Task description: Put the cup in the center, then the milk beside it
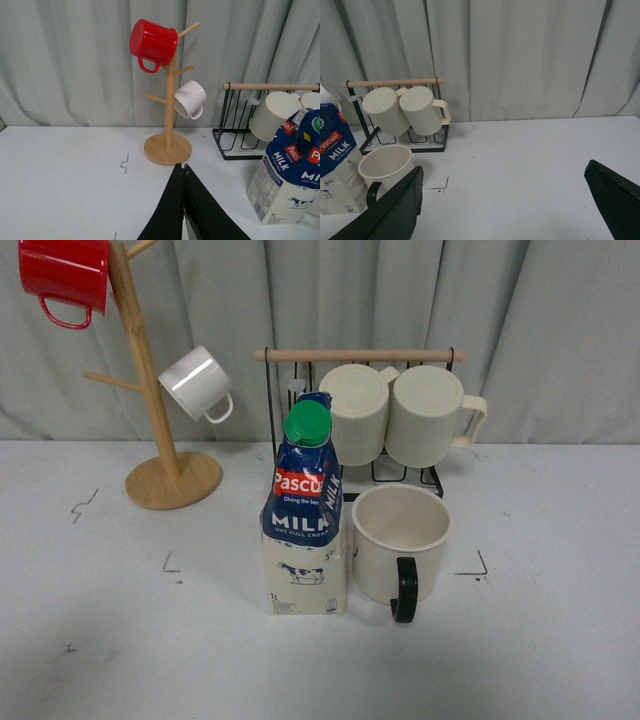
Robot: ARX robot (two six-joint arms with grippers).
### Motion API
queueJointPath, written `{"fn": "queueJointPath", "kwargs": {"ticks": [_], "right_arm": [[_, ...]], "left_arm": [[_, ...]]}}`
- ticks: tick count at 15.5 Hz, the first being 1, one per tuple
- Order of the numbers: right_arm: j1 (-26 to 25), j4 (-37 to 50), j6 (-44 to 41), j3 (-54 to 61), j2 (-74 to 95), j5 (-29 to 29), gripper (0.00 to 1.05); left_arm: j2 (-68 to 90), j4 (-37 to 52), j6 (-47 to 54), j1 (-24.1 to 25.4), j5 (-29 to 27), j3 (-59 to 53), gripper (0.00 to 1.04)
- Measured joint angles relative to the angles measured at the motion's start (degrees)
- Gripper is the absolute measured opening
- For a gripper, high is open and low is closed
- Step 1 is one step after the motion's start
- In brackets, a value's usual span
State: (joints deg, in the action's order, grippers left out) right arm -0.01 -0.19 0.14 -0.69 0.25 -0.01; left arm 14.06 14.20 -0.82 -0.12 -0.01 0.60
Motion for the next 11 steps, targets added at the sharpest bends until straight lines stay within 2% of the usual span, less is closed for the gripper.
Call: {"fn": "queueJointPath", "kwargs": {"ticks": [4,6,10,11], "right_arm": [[0.0,0.0,0.0,0.0,0.0,0.0,0.98],[0.0,0.0,0.0,0.0,0.0,0.0,0.98],[0.0,0.0,0.0,0.0,0.0,0.0,0.98],[0.0,0.0,0.0,0.0,0.0,0.0,0.98]], "left_arm": [[-4.0,-4.0,0.0,0.0,0.0,0.0,0.02],[-12.4,-15.0,0.0,0.0,0.0,0.1,0.02],[-13.6,-14.3,0.0,0.1,0.0,0.0,0.02],[-13.6,-14.4,0.0,0.1,0.0,0.0,0.10]]}}
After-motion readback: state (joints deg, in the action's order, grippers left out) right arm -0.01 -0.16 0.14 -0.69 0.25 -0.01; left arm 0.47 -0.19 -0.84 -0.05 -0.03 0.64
